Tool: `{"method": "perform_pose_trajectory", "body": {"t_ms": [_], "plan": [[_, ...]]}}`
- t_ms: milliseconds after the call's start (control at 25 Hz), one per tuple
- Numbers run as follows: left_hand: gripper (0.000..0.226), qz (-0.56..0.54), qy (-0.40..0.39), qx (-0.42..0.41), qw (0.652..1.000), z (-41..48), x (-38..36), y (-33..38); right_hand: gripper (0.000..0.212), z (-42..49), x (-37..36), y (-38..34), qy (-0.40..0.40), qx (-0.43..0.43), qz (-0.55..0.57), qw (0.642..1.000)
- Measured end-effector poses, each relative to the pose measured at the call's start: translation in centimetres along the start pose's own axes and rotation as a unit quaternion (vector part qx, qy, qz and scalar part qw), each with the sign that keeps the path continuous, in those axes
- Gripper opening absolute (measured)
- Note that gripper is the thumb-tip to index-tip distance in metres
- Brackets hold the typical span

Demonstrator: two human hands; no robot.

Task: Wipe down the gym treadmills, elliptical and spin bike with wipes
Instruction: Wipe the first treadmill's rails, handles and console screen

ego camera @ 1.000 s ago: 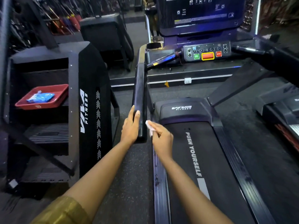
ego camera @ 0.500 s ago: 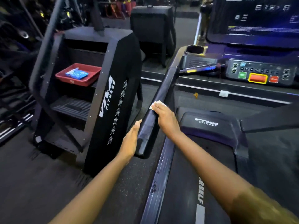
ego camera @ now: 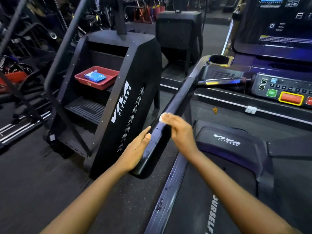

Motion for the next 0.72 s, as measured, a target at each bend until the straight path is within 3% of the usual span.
{"method": "perform_pose_trajectory", "body": {"t_ms": [120,280,480,600,720], "plan": [[0.067,0.085,-0.031,0.0,0.996,1.2,-0.5,-0.3,0.036,7.4,1.8,6.1,0.049,-0.072,-0.058,0.995],[0.062,0.119,-0.023,-0.006,0.993,1.3,-0.7,-0.7,0.026,10.4,2.3,10.7,0.003,-0.152,-0.05,0.987],[0.06,0.083,-0.019,0.007,0.996,1.3,-0.6,-0.4,0.025,4.9,0.2,7.7,-0.015,-0.065,-0.033,0.997],[0.06,0.056,-0.013,0.006,0.998,1.3,-0.6,-0.2,0.035,0.5,-1.3,5.0,-0.037,0.01,-0.069,0.997],[0.058,0.021,-0.012,-0.005,1.0,1.4,-0.6,-0.3,0.036,-2.6,-2.1,2.2,-0.054,0.032,-0.065,0.996]]}}
Point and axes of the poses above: each hand's wrist, its own z-axis towards the middle knuckle, its own x-axis out of the back of the hand, y = z × x, the point moved 2 cm from there along z, towards the middle knuckle, and after that the axes turned 10 degrees about z, right-handed, at the moved point
